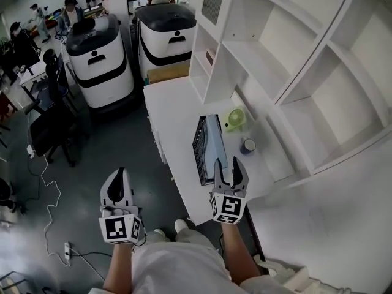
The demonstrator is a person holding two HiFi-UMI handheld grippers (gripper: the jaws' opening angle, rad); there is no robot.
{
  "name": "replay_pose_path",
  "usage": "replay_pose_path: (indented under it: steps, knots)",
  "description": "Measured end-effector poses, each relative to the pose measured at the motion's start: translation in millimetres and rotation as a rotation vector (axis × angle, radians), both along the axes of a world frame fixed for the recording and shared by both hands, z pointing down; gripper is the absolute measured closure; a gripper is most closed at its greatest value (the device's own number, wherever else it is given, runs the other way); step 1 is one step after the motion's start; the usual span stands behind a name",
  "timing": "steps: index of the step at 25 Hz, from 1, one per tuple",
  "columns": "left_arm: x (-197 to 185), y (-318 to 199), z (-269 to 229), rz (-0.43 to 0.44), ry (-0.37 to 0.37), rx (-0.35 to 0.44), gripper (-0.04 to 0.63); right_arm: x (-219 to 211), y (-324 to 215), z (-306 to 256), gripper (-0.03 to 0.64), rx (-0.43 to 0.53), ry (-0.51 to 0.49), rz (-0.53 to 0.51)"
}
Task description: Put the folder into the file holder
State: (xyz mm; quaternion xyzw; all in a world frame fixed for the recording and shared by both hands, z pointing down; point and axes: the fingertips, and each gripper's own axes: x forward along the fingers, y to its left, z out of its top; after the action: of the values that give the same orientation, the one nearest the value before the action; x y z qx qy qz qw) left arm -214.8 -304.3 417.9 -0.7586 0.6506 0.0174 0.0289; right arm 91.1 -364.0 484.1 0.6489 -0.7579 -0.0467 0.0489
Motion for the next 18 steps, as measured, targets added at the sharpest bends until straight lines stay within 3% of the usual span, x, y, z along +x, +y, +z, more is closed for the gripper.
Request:
replay_pose_path:
  steps: [2,7,13,18]
  knots:
    - [-5.8,7.8,-3.4,0.014,0.010,0.006,0.604,-11.7,14.6,-22.9,0.533,0.032,-0.019,0.002]
    - [-22.3,29.6,-11.7,0.047,0.043,0.027,0.604,-45.7,49.8,-49.1,0.617,0.060,-0.023,-0.012]
    - [-27.3,62.1,-19.3,0.080,0.047,0.046,0.604,-72.5,91.3,-60.9,0.617,0.051,-0.008,-0.047]
    - [-9.9,110.4,-24.3,0.068,0.042,0.061,0.604,-71.0,142.1,-70.2,0.617,0.060,0.003,-0.103]
